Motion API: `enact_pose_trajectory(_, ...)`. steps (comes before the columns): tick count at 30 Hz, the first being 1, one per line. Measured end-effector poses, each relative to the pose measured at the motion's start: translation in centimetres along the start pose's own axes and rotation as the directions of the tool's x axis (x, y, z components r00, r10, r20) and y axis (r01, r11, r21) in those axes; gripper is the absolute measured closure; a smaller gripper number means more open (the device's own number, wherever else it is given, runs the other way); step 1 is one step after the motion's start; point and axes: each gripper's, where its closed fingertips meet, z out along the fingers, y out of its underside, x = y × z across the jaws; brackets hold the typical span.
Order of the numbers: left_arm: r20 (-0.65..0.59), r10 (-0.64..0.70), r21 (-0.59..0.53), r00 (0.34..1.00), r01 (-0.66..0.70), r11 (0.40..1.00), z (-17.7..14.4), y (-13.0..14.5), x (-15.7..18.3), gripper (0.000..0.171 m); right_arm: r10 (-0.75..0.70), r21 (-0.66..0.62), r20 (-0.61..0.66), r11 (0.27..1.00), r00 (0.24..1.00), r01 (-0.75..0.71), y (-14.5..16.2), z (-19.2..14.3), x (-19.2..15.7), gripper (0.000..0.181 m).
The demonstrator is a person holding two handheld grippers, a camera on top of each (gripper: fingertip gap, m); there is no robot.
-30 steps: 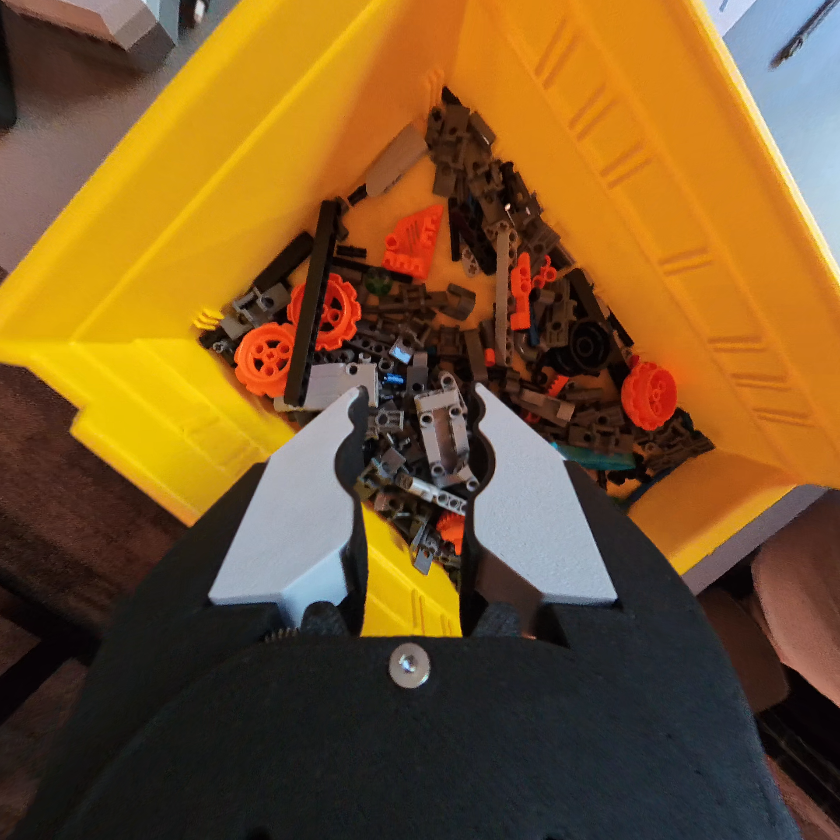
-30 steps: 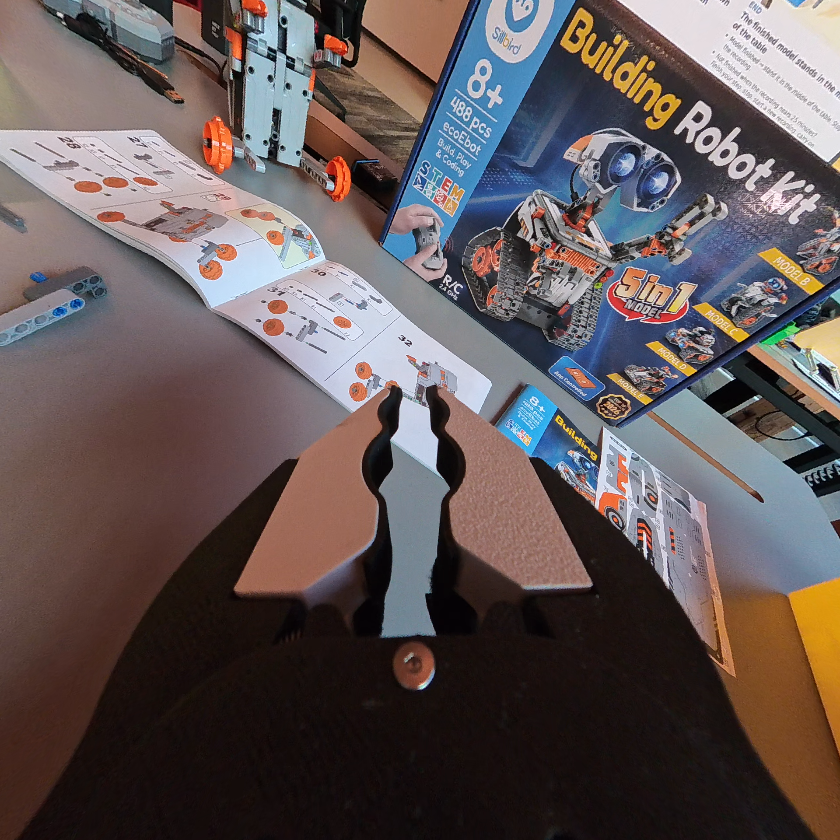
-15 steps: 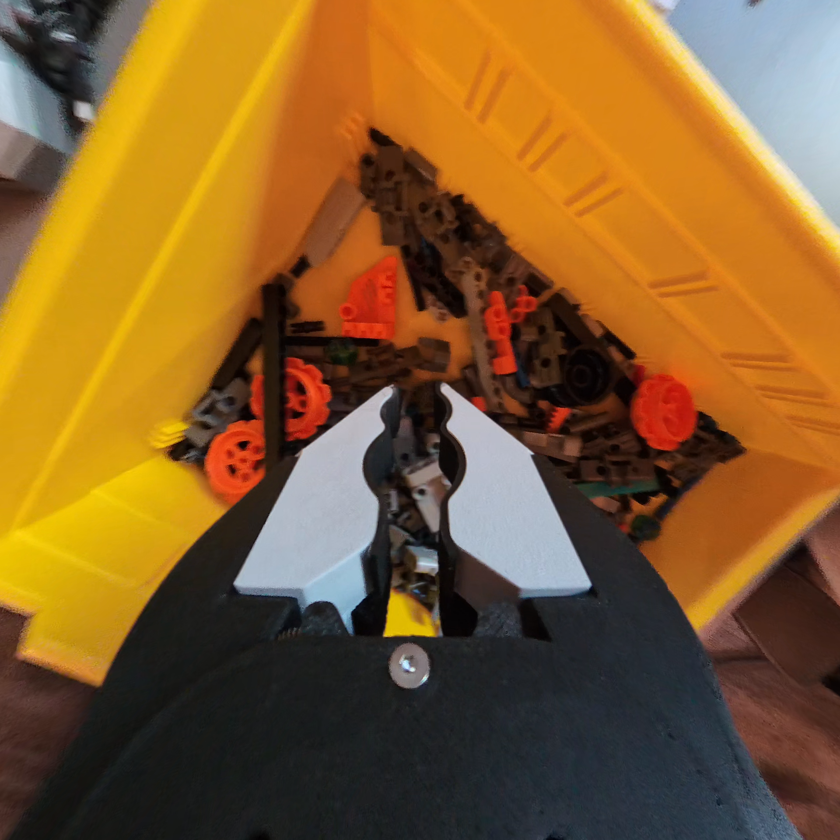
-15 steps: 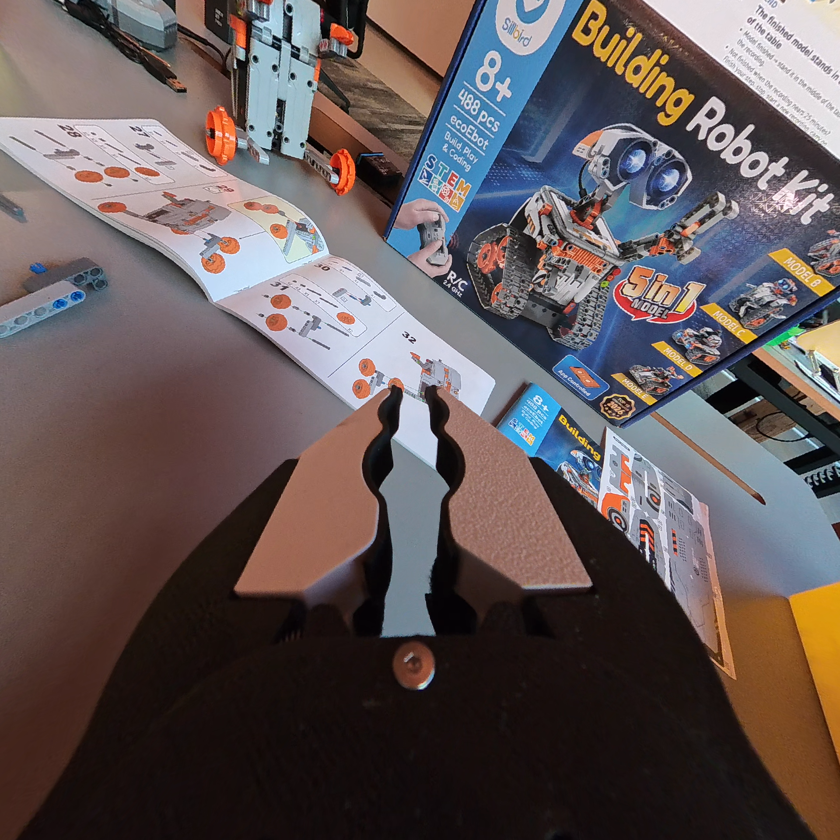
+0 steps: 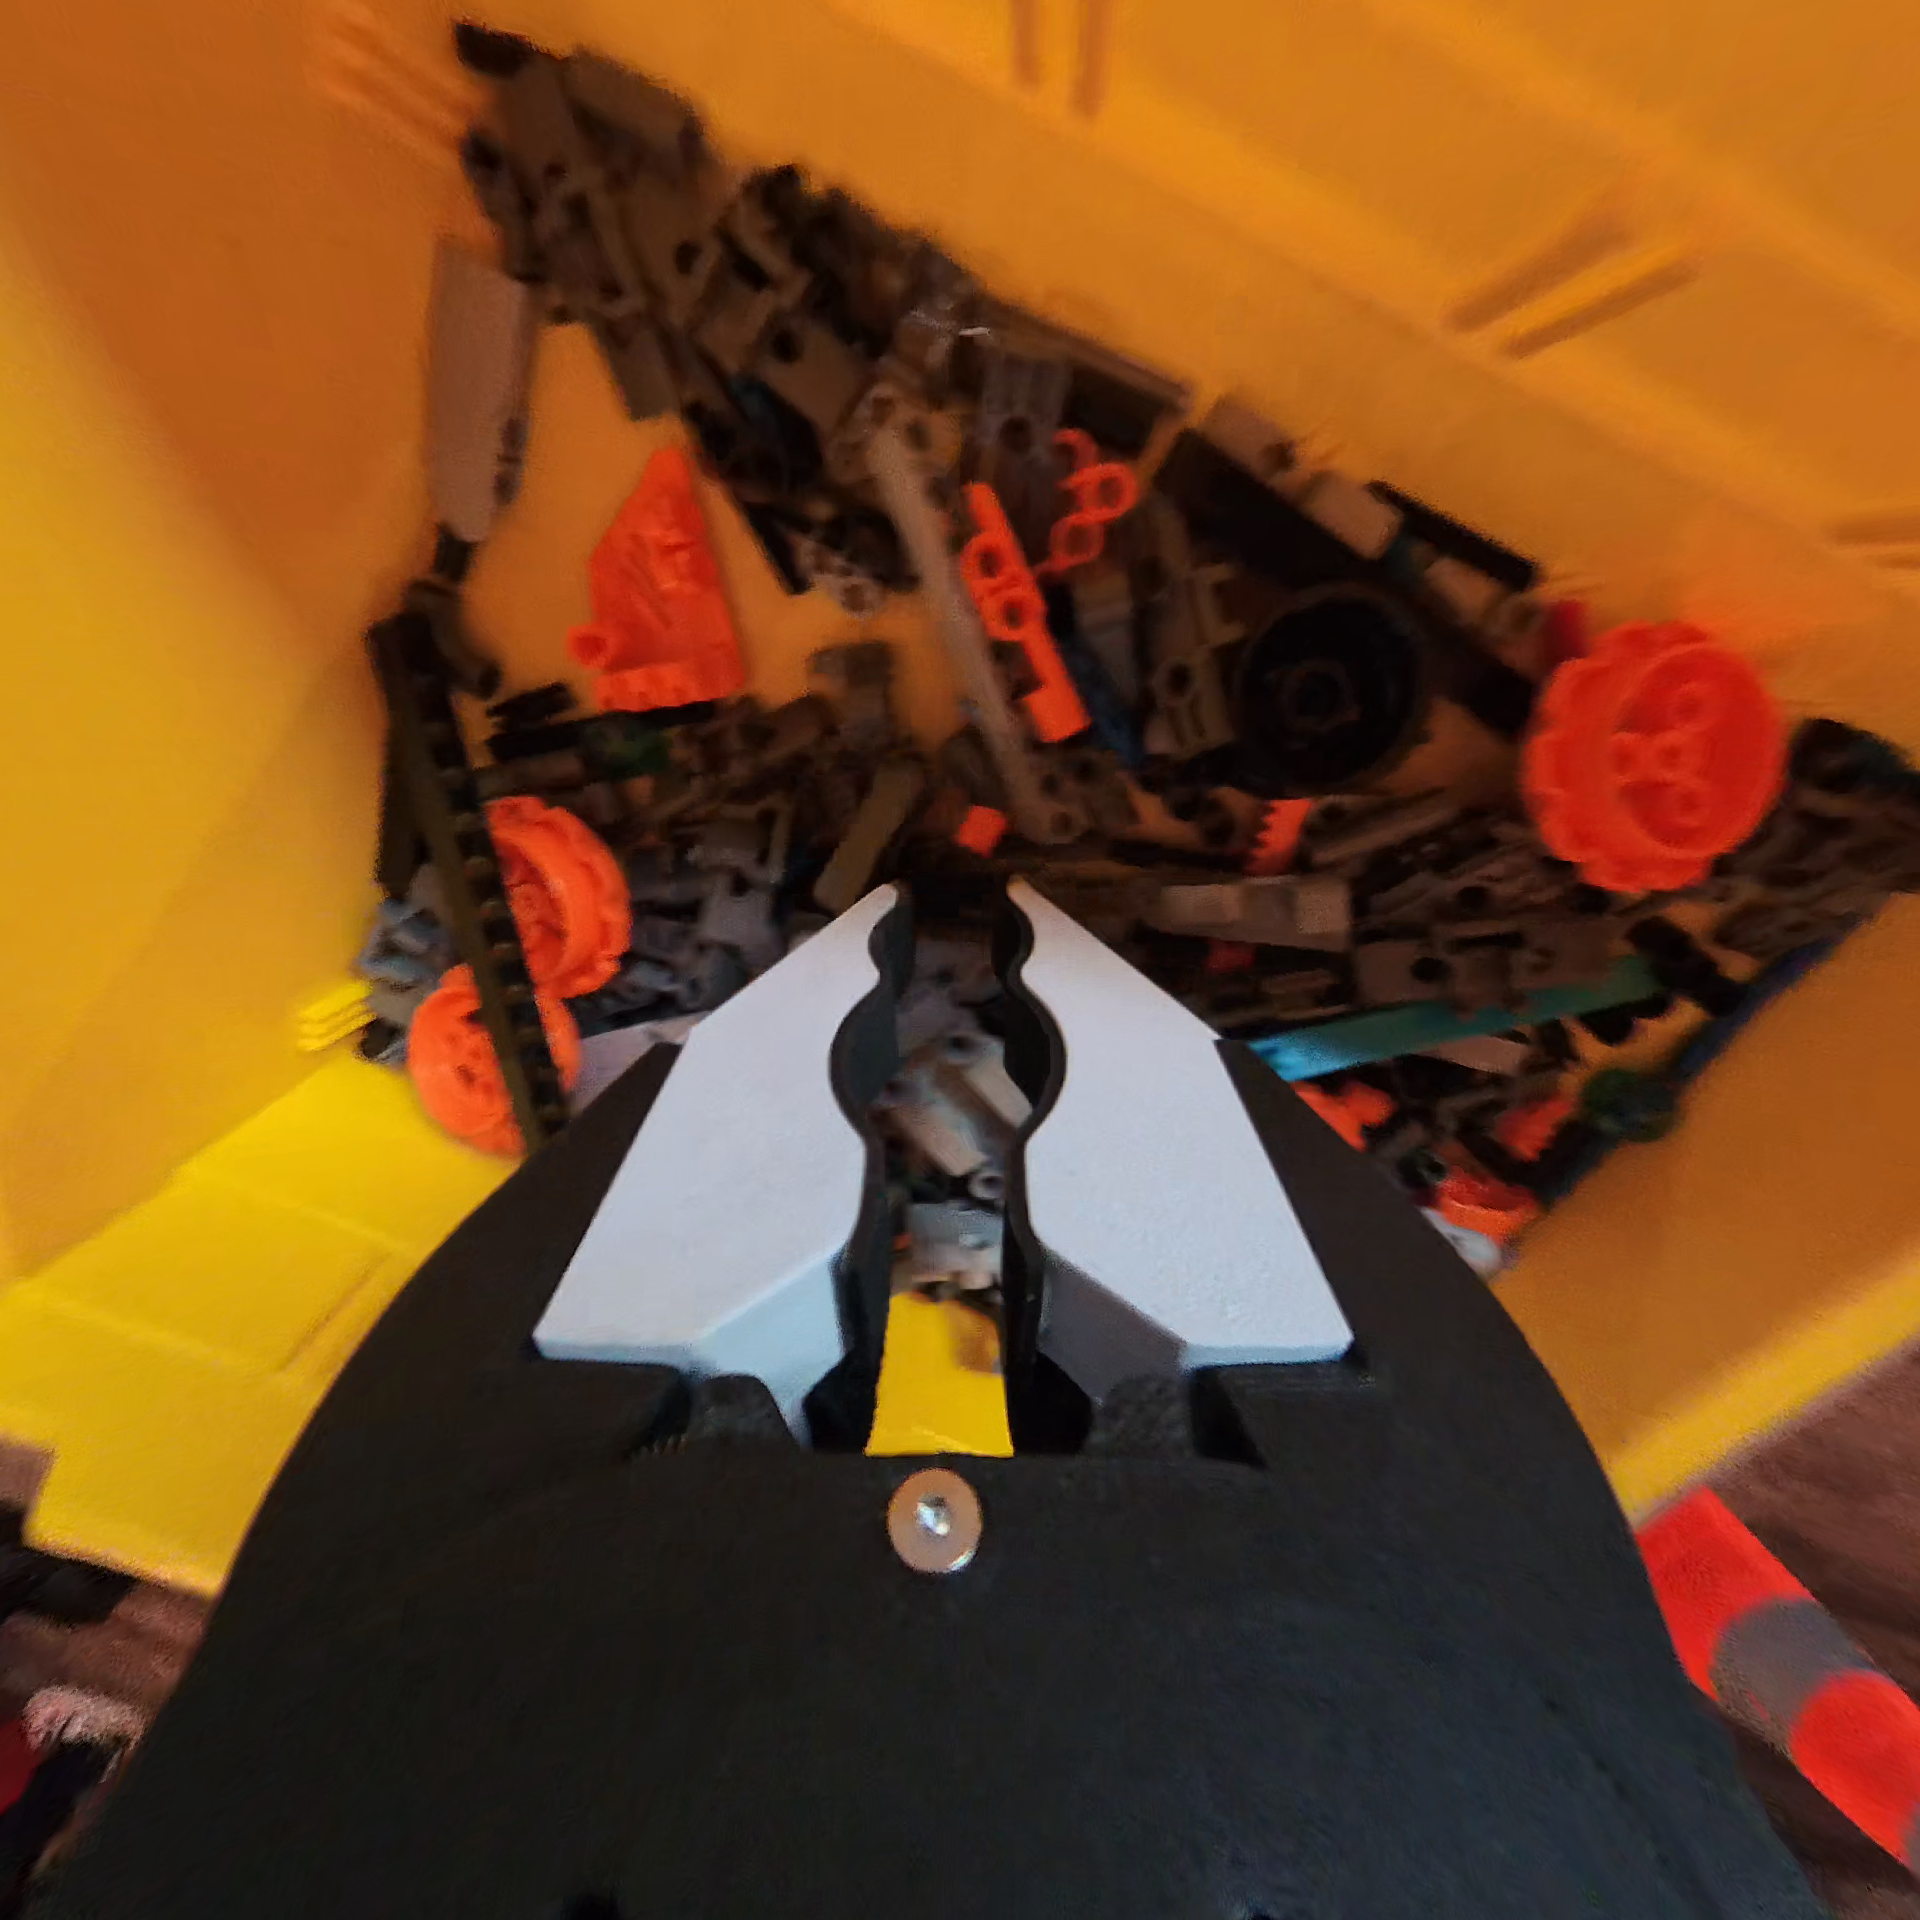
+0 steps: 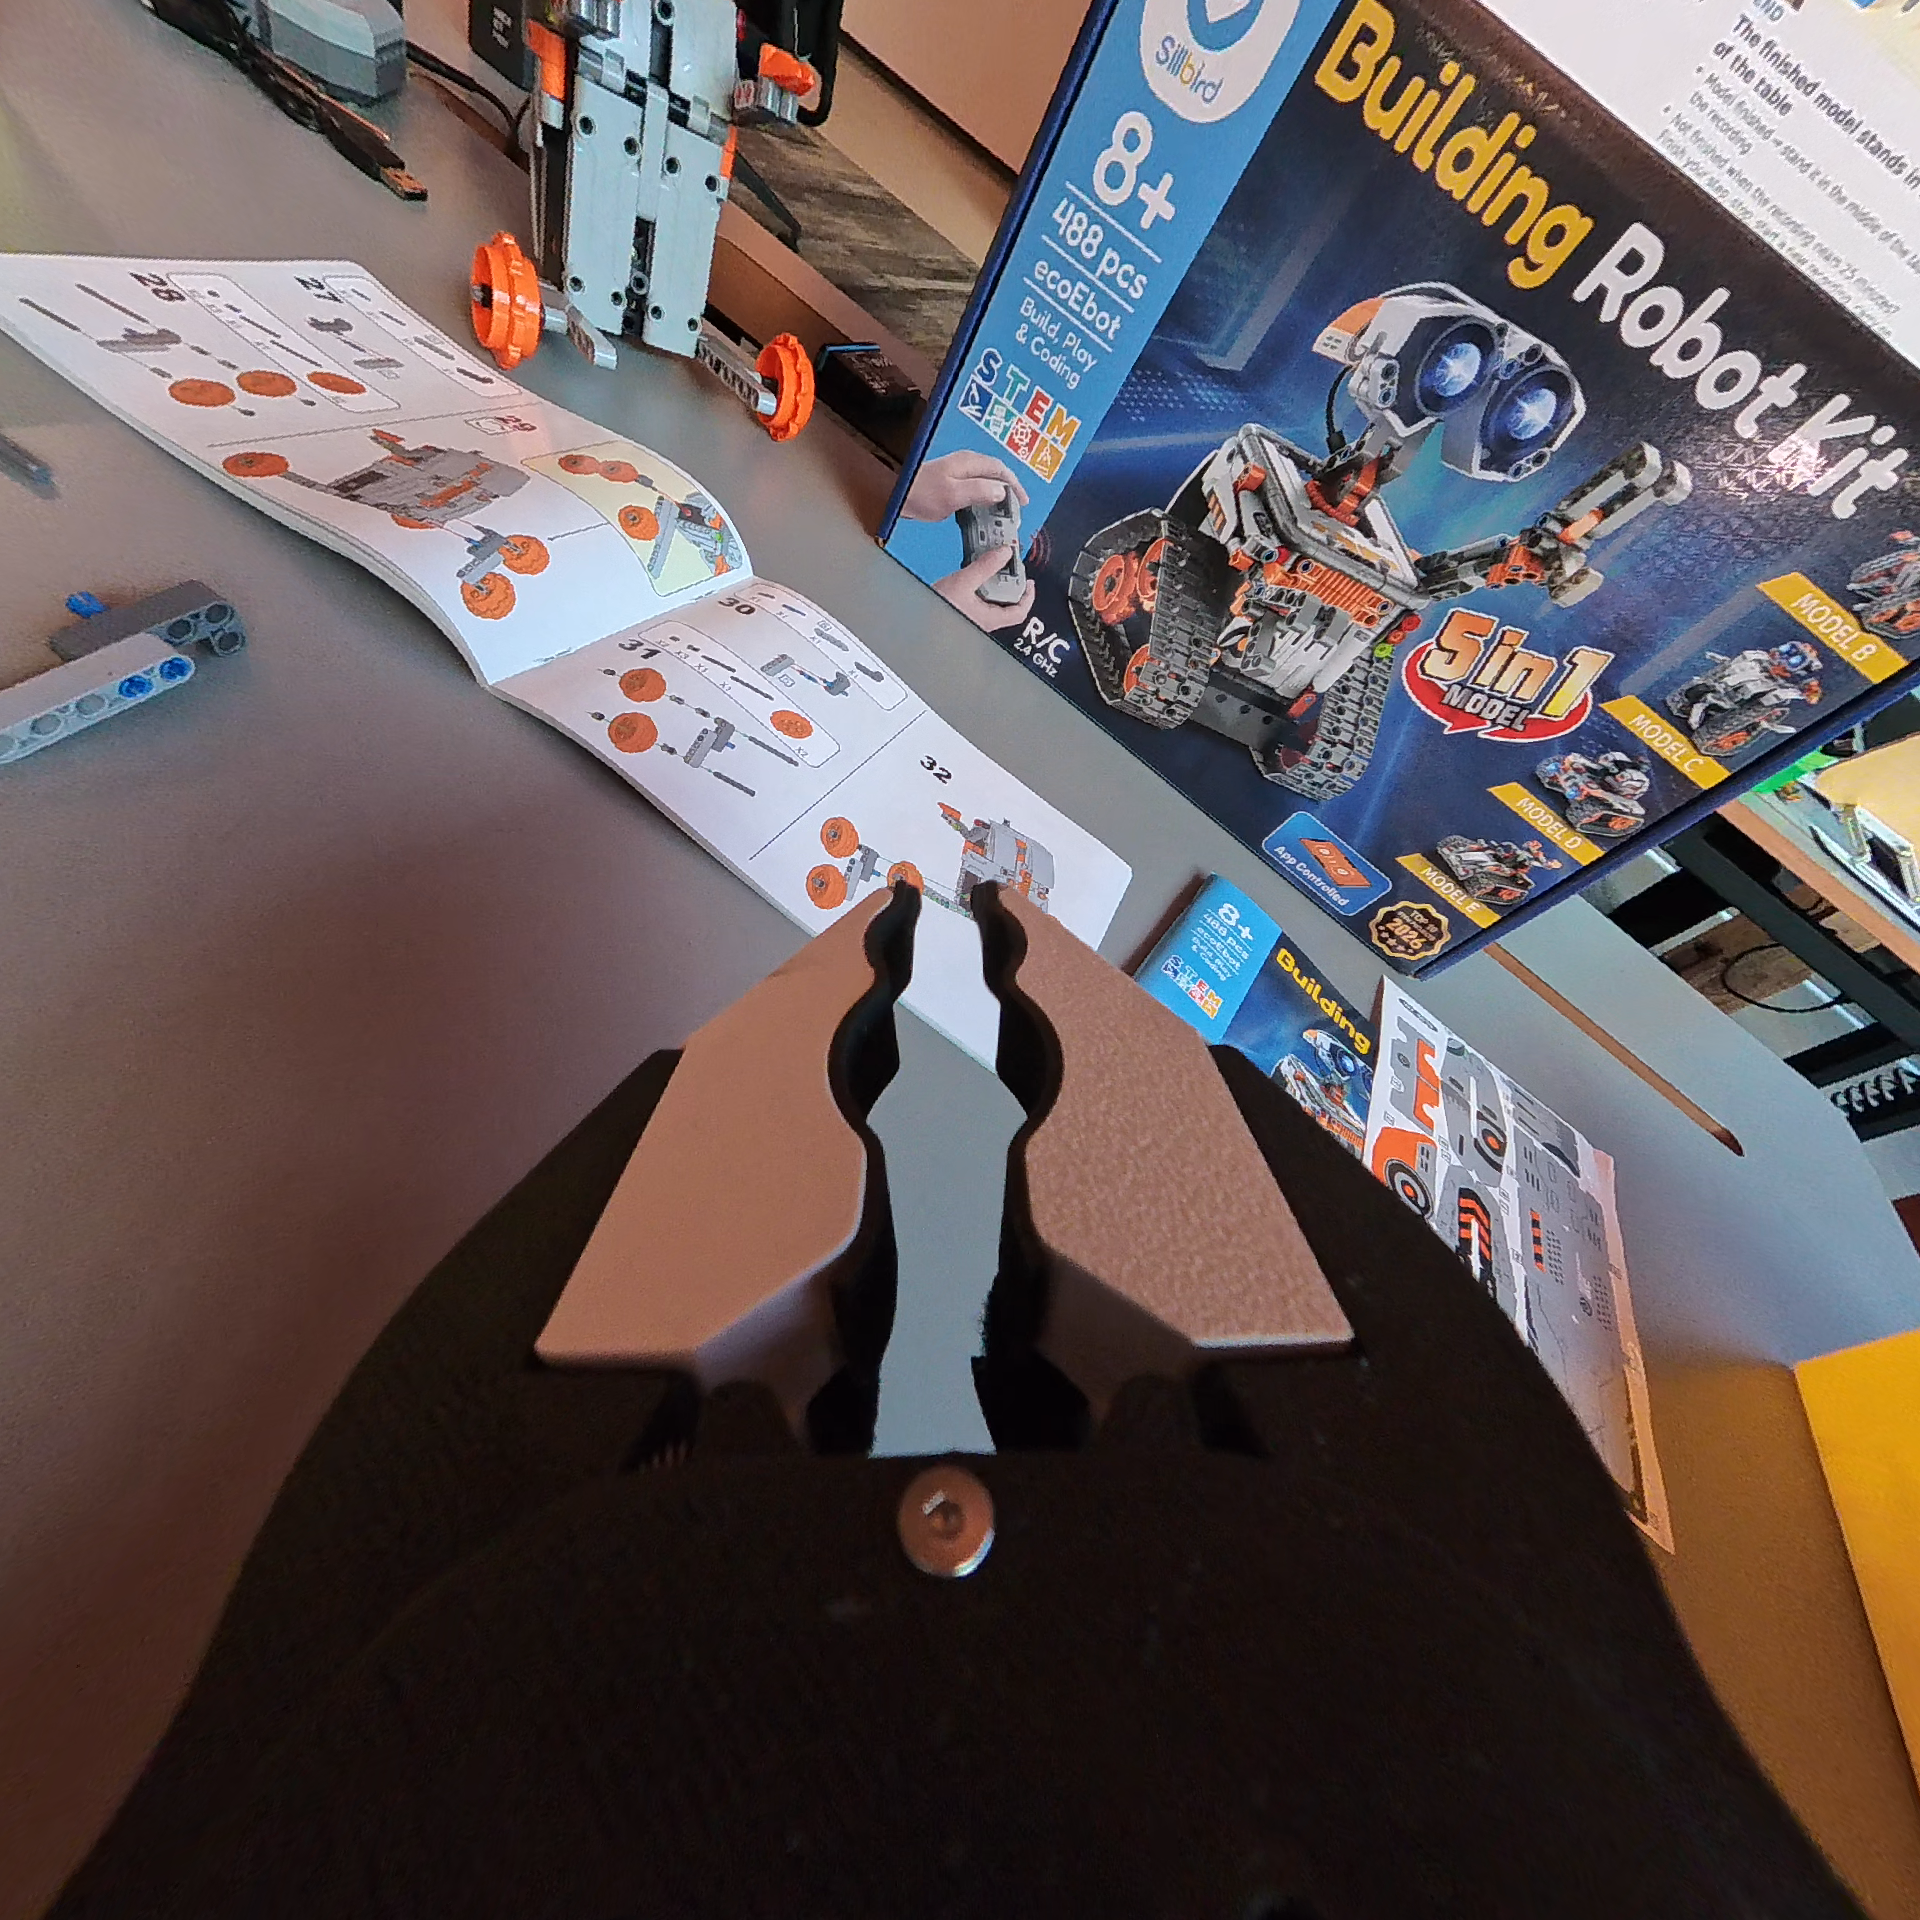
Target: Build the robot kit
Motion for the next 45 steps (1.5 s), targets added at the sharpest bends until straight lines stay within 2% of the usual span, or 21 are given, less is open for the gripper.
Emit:
enact_pose_trajectory(2,0.046,-0.018,0.001,0.999,0.018,1.000,0.1,0.2,-1.0,0.158,0.003,0.003,0.001,1.000,1.000,-0.003,-0.1,0.0,0.0,0.170)
enact_pose_trajectory(6,-0.081,-0.087,0.064,0.993,0.092,0.994,-0.6,-0.1,0.5,0.159,-0.005,-0.001,0.007,1.000,1.000,0.005,0.0,0.0,-0.1,0.170)
enact_pose_trajectory(8,-0.152,-0.078,0.086,0.985,0.092,0.992,-1.2,-0.4,1.8,0.165,-0.010,-0.004,0.010,1.000,1.000,0.010,0.0,0.1,-0.2,0.170)
enact_pose_trajectory(10,-0.202,-0.051,0.063,0.978,0.065,0.996,-1.2,0.0,3.1,0.166,-0.012,-0.002,0.009,1.000,1.000,0.012,0.0,0.1,-0.2,0.170)
enact_pose_trajectory(11,-0.189,-0.045,0.038,0.981,0.053,0.998,-1.0,0.4,3.1,0.168,-0.011,0.000,0.009,1.000,1.000,0.011,-0.1,0.0,-0.2,0.170)
enact_pose_trajectory(13,-0.188,-0.039,0.011,0.981,0.042,0.999,-1.1,1.0,3.6,0.161,-0.008,0.001,0.007,1.000,1.000,0.008,-0.1,0.0,-0.2,0.170)
enact_pose_trajectory(23,-0.225,-0.080,-0.046,0.971,0.071,0.996,-1.2,3.4,5.3,0.164,-0.006,0.011,0.003,1.000,1.000,0.006,-0.2,-0.2,-0.1,0.170)
enact_pose_trajectory(25,-0.169,-0.063,-0.030,0.984,0.058,0.998,-1.1,3.5,4.6,0.163,-0.006,0.012,0.005,1.000,1.000,0.006,-0.3,-0.2,-0.1,0.170)
enact_pose_trajectory(29,-0.143,-0.050,0.041,0.988,0.056,0.998,-1.8,2.6,4.0,0.161,-0.011,0.010,0.008,1.000,1.000,0.011,-0.3,-0.1,-0.2,0.170)
enact_pose_trajectory(34,-0.109,-0.054,0.034,0.993,0.058,0.998,-1.9,2.7,2.4,0.162,-0.010,0.007,0.008,1.000,1.000,0.010,-0.2,-0.1,-0.2,0.170)
enact_pose_trajectory(38,-0.111,-0.057,0.047,0.992,0.063,0.997,-1.3,1.5,1.8,0.157,-0.011,0.006,0.006,1.000,1.000,0.010,-0.2,-0.1,-0.2,0.170)
enact_pose_trajectory(41,-0.042,-0.035,0.035,0.998,0.037,0.999,-0.8,0.7,0.6,0.156,-0.007,0.003,0.006,1.000,1.000,0.007,-0.1,-0.1,-0.1,0.170)
enact_pose_trajectory(45,0.042,-0.070,0.096,0.997,0.065,0.993,-1.4,-0.9,-2.1,0.151,-0.008,-0.001,0.008,1.000,1.000,0.008,0.0,0.0,-0.2,0.170)
